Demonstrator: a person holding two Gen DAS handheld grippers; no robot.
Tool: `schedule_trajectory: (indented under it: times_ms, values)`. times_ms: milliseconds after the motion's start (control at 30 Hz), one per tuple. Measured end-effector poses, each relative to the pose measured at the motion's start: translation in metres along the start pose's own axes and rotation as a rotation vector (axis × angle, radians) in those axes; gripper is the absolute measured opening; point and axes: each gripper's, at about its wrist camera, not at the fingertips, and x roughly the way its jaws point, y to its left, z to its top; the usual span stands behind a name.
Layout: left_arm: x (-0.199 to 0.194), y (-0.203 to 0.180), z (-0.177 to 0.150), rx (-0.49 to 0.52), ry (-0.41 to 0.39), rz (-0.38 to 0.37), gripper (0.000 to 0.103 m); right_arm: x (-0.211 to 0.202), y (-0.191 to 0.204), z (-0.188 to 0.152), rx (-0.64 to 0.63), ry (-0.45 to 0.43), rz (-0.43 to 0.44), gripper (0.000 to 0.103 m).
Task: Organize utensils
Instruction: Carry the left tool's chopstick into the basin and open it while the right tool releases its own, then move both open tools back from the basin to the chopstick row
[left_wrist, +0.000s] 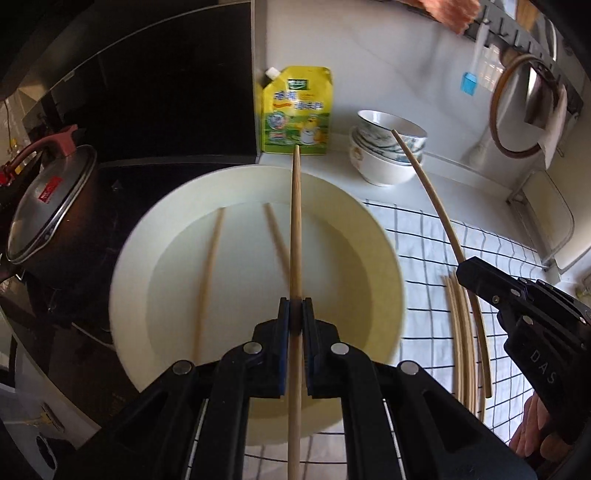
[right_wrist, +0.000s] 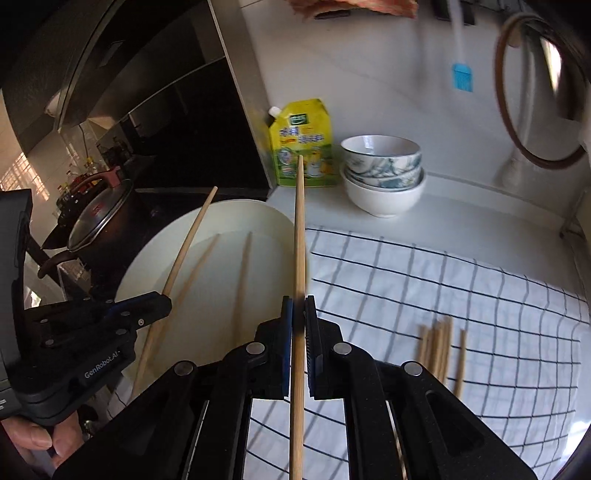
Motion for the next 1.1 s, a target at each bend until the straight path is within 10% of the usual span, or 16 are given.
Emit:
schedule_trajectory:
  times_ms: [300, 833, 1100]
  values:
    - [0.036, 0.07, 0.02, -0.051, 0.033, 0.037, 0.008, 0.069, 0.059, 0.026, -0.015, 0.077, 0.057, 0.006]
    - [0.097, 0.08, 0.011, -0.023, 0.154, -0.017, 0.008, 0.132, 0.064, 0.002, 0.039, 0.232, -0.018, 0.007]
    - [0.084, 0.087, 0.007, -0.052, 0.13, 0.004, 0.06, 0.121, 0.063, 0.004, 0.037, 0.194, -0.043, 0.012]
